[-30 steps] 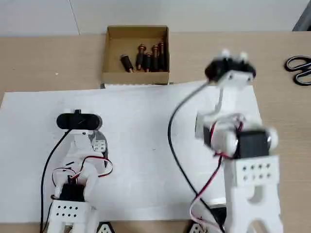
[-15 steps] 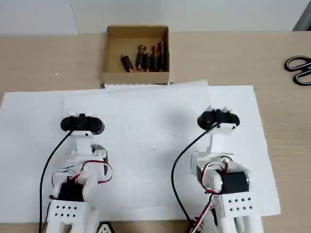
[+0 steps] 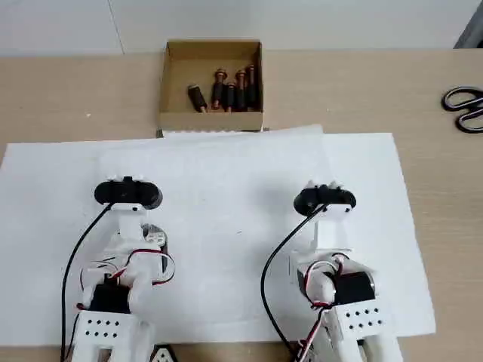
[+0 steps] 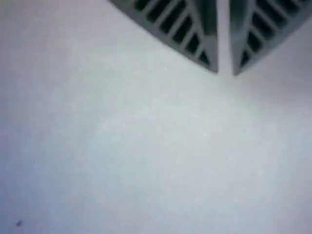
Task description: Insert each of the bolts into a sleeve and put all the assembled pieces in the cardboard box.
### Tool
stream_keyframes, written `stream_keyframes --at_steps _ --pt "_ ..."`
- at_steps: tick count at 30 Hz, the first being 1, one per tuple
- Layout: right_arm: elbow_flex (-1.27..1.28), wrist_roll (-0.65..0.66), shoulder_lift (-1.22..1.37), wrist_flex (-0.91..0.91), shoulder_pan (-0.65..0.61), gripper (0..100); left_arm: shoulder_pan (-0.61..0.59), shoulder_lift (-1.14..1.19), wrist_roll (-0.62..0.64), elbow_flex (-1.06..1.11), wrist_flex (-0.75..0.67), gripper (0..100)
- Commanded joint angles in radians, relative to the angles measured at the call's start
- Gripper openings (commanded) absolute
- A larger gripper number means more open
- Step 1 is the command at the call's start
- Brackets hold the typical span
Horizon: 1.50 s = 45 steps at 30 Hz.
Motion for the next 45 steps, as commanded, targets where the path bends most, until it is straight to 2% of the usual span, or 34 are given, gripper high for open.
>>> stream_keyframes --at_steps 1,6,45 --pt "0.043 -0.003 -0.012 -0.054 -0.004 0.3 -0.002 -0.011 -0.003 -0.050 0.008 0" --pt "0.071 0.051 -0.012 -0.087 0.001 0.3 -0.002 -0.011 -0.003 -0.050 0.008 0" --pt "0.071 0.046 -0.012 -0.079 0.004 0.3 -0.002 -0.011 -0.003 -0.050 0.008 0"
